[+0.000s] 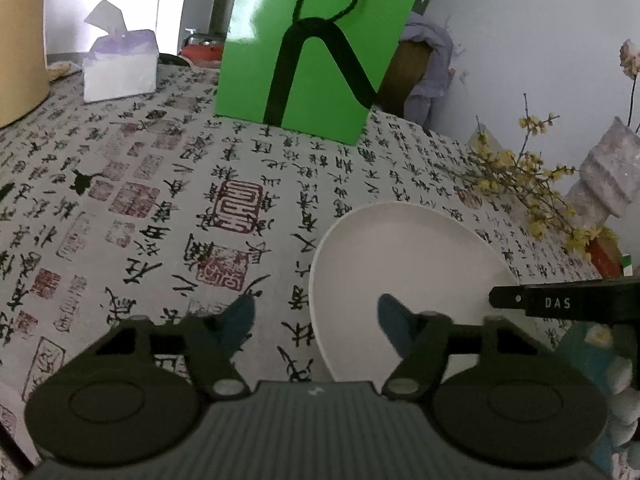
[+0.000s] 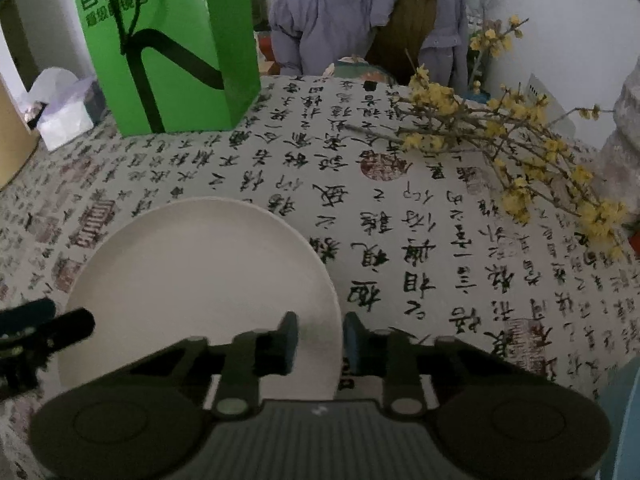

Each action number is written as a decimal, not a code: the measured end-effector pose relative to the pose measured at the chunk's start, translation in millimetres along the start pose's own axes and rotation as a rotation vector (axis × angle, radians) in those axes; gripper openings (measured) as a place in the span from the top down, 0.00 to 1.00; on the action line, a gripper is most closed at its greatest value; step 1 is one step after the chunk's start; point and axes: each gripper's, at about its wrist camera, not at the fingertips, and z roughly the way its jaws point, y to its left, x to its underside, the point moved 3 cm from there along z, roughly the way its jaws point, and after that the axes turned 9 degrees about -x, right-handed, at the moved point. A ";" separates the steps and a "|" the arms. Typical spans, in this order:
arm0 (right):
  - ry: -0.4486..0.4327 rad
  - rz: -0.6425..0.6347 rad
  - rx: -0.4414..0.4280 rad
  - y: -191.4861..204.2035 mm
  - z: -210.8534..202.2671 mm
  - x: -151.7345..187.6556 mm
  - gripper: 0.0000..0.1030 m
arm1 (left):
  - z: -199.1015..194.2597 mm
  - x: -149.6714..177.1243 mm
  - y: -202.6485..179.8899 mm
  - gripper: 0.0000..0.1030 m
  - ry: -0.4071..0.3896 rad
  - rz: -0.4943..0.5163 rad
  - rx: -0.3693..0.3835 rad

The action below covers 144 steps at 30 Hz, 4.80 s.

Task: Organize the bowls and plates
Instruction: 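Close both grippers on the rim of the cream plate, then lift the cream plate off the table with both grippers, then carry the held cream plate with both grippers toward the blue bowls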

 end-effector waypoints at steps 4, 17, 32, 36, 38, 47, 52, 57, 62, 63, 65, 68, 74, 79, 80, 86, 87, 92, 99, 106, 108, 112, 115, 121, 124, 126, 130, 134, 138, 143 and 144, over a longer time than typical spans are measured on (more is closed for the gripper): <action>-0.007 -0.002 -0.011 -1.2 -1.9 0.8 0.84 | 2.2 1.4 -1.1 0.56 0.011 0.006 0.018; -0.026 -0.061 -0.030 -0.7 -4.5 4.8 0.88 | 8.0 4.5 -5.0 0.89 0.023 0.032 -0.014; -0.058 -0.088 -0.046 8.7 -6.8 -0.1 0.89 | 2.5 -3.1 2.7 0.89 -0.016 0.014 -0.036; -0.058 -0.093 -0.046 11.5 -4.3 -1.1 0.89 | 2.9 -3.4 5.5 0.89 -0.014 0.005 -0.042; -0.052 -0.088 -0.050 11.8 -1.7 -1.4 0.89 | 4.8 -3.4 6.2 0.89 -0.010 0.002 -0.046; -0.002 -0.071 -0.065 9.8 2.4 -2.6 0.88 | 10.6 -2.5 9.4 0.87 0.033 -0.023 -0.042; 0.007 -0.081 -0.075 7.6 0.8 0.9 0.86 | 6.8 -1.9 8.2 0.84 0.061 -0.010 -0.069; -0.001 -0.107 -0.077 11.6 -0.7 3.3 0.89 | 5.3 0.9 3.6 0.88 0.050 0.011 -0.084; -0.021 -0.083 -0.091 10.1 -3.2 2.7 0.90 | 5.1 1.6 3.7 0.88 0.044 -0.001 -0.093; -0.024 -0.084 -0.091 10.4 -3.8 2.6 0.90 | 5.4 1.6 4.1 0.88 0.044 -0.003 -0.092; -0.030 -0.092 -0.089 11.8 -4.9 2.6 0.91 | 5.0 1.8 5.1 0.88 0.041 -0.008 -0.095; -0.036 -0.101 -0.083 14.1 -5.4 1.8 0.90 | 4.1 0.8 5.6 0.88 0.036 -0.010 -0.099; -0.048 -0.097 -0.091 16.0 -6.7 -0.9 0.91 | 1.1 -2.0 9.2 0.88 0.024 -0.030 -0.099; -0.061 -0.111 -0.098 21.9 -9.8 -3.8 0.90 | -3.2 -5.6 13.0 0.88 0.006 -0.048 -0.106; -0.064 -0.113 -0.099 22.9 -10.9 -4.5 0.90 | -4.4 -6.4 13.9 0.88 0.002 -0.052 -0.107; -0.099 -0.138 -0.095 29.4 -19.4 -9.6 0.91 | -10.5 -10.6 16.8 0.88 -0.018 -0.061 -0.106; -0.104 -0.138 -0.098 30.3 -20.7 -10.3 0.91 | -11.9 -11.5 17.6 0.88 -0.023 -0.063 -0.106; -0.125 -0.139 -0.107 33.9 -26.1 -12.8 0.90 | -18.3 -15.1 21.8 0.88 -0.039 -0.080 -0.100; -0.161 -0.131 -0.131 35.1 -37.9 -14.7 0.91 | -28.1 -17.3 25.2 0.88 -0.063 -0.088 -0.088; -0.192 -0.140 -0.149 37.1 -52.7 -12.9 0.91 | -42.2 -19.8 25.6 0.88 -0.096 -0.096 -0.088; -0.199 -0.145 -0.153 38.4 -57.3 -10.8 0.91 | -46.9 -20.5 25.1 0.88 -0.104 -0.093 -0.092; -0.213 -0.145 -0.158 40.1 -67.5 -6.9 0.90 | -58.9 -20.5 23.4 0.88 -0.113 -0.088 -0.097; -0.225 -0.147 -0.163 41.8 -76.2 -3.7 0.91 | -69.5 -19.4 22.0 0.88 -0.128 -0.082 -0.102; -0.246 -0.154 -0.174 47.3 -93.8 4.2 0.90 | -91.7 -16.0 19.3 0.88 -0.158 -0.073 -0.118; -0.254 -0.152 -0.178 48.8 -101.4 8.0 0.90 | -101.7 -13.6 17.9 0.88 -0.167 -0.072 -0.121; -0.258 -0.150 -0.181 49.4 -106.4 10.9 0.90 | -108.2 -12.1 16.9 0.88 -0.174 -0.068 -0.122; -0.270 -0.151 -0.186 51.1 -118.0 16.6 0.90 | -121.7 -7.8 13.9 0.88 -0.187 -0.061 -0.128; -0.283 -0.153 -0.189 52.8 -129.3 23.3 0.90 | -133.5 -3.1 12.7 0.88 -0.194 -0.061 -0.130; -0.295 -0.153 -0.192 54.2 -141.3 30.3 0.90 | -145.5 2.1 10.1 0.88 -0.206 -0.056 -0.133; -0.307 -0.153 -0.196 54.9 -152.6 39.3 0.90 | -159.1 9.6 7.3 0.88 -0.219 -0.053 -0.137; -0.308 -0.154 -0.196 54.8 -154.5 41.1 0.90 | -161.3 11.5 6.8 0.88 -0.220 -0.053 -0.137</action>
